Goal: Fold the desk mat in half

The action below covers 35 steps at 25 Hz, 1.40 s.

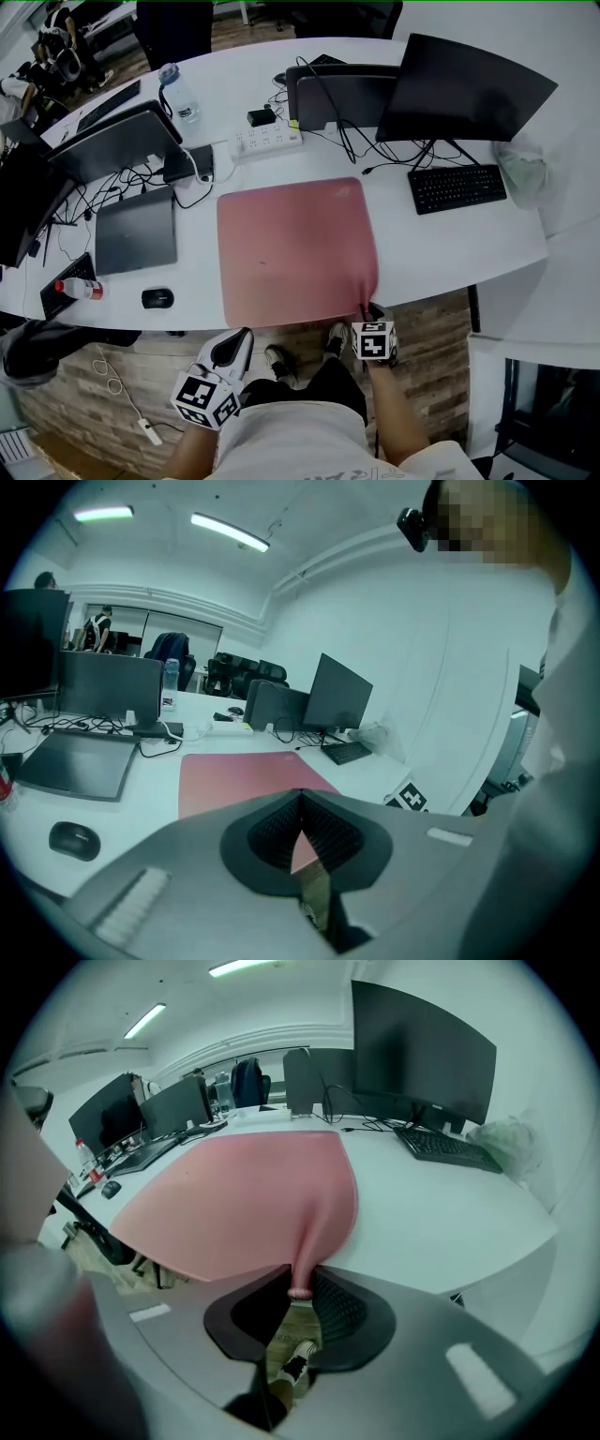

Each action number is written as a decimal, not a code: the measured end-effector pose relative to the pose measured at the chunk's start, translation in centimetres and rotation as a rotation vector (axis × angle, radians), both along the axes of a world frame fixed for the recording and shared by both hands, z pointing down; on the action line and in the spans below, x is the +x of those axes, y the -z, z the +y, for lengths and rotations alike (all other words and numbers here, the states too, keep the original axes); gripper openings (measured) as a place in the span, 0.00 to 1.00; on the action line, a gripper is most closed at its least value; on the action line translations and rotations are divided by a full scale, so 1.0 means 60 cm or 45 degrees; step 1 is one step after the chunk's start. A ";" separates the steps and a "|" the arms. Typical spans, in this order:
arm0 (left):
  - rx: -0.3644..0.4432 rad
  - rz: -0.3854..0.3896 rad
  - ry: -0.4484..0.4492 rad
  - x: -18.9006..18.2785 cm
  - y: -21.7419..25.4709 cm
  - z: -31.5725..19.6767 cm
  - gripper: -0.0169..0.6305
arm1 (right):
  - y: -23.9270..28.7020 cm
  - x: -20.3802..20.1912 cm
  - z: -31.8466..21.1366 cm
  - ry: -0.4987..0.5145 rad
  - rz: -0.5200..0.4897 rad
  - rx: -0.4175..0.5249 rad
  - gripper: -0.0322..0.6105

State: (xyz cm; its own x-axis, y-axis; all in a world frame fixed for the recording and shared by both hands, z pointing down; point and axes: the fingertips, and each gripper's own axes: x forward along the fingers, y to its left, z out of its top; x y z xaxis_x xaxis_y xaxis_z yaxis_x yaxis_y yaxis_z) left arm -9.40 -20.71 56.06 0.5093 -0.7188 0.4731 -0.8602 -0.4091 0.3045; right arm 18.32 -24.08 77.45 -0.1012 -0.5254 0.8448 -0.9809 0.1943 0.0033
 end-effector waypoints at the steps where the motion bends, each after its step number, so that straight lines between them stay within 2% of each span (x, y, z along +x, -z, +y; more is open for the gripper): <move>1: -0.001 0.000 0.001 -0.001 -0.001 0.000 0.03 | -0.001 -0.003 0.000 0.010 0.002 0.008 0.17; 3: -0.003 -0.001 0.004 -0.003 -0.002 0.001 0.03 | -0.004 -0.007 -0.001 0.031 -0.009 0.025 0.13; 9: -0.001 0.001 0.014 -0.008 -0.005 -0.001 0.03 | 0.008 -0.005 -0.001 0.013 -0.028 0.048 0.12; 14: 0.006 0.014 0.033 -0.016 -0.003 0.000 0.03 | 0.069 -0.032 -0.013 0.043 -0.078 0.154 0.12; 21: 0.029 0.028 0.095 -0.051 0.004 0.016 0.03 | 0.128 -0.135 -0.036 0.237 -0.148 0.251 0.12; 35: 0.027 0.021 0.374 -0.205 0.005 0.099 0.03 | 0.127 -0.359 -0.024 0.578 -0.232 0.222 0.13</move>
